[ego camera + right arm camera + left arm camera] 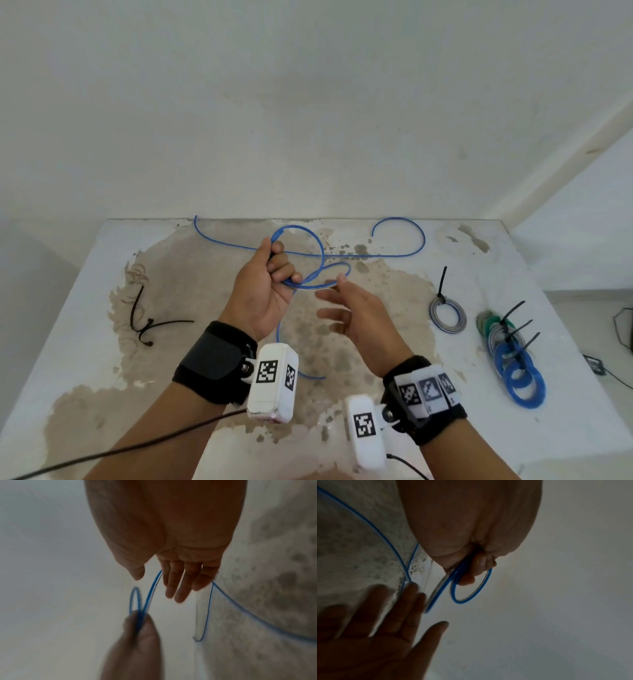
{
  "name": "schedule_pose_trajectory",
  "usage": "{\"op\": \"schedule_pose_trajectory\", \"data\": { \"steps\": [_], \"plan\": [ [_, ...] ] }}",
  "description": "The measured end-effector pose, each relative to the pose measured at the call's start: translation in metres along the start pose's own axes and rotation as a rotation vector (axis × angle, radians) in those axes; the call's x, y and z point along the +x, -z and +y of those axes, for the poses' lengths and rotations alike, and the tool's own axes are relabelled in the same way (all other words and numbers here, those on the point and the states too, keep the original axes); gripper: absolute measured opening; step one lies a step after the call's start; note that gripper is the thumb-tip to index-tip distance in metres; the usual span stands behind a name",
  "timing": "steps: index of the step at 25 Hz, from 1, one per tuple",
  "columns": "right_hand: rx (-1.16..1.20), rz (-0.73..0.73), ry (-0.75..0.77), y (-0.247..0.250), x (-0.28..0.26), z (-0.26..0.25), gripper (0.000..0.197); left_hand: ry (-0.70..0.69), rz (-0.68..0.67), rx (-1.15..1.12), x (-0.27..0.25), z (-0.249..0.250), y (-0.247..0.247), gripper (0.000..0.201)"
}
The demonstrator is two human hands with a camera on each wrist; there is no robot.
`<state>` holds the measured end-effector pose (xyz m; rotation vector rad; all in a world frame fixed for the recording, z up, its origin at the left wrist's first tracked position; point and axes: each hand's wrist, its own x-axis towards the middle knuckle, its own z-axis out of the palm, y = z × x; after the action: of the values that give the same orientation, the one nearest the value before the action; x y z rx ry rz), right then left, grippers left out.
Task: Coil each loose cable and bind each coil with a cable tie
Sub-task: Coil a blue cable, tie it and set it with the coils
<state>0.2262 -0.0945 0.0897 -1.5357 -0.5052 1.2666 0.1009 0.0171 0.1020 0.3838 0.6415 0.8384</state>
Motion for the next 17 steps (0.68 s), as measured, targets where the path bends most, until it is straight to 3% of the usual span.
{"op": "schedule_pose_trajectory", "data": {
  "steps": [2,5,7,17],
  "plan": [
    [0.154,0.091,0.025,0.001,0.002,-0.005,0.027,0.043,-0.003,0.029,-0.007,-0.011,-0.002,0.034],
    [0.042,0.132,0.118,0.011,0.003,-0.007,0.019,0.118,-0.03,0.097,-0.016,-0.019,-0.004,0.033],
    [-0.029,0.065,0.123,0.019,0.001,-0.01,0.015,0.146,-0.029,0.184,-0.022,-0.02,-0.006,0.034],
    [-0.142,-0.264,0.137,0.069,-0.003,-0.035,0.043,0.241,0.074,0.655,-0.038,-0.042,-0.037,0.038]
  ]
}}
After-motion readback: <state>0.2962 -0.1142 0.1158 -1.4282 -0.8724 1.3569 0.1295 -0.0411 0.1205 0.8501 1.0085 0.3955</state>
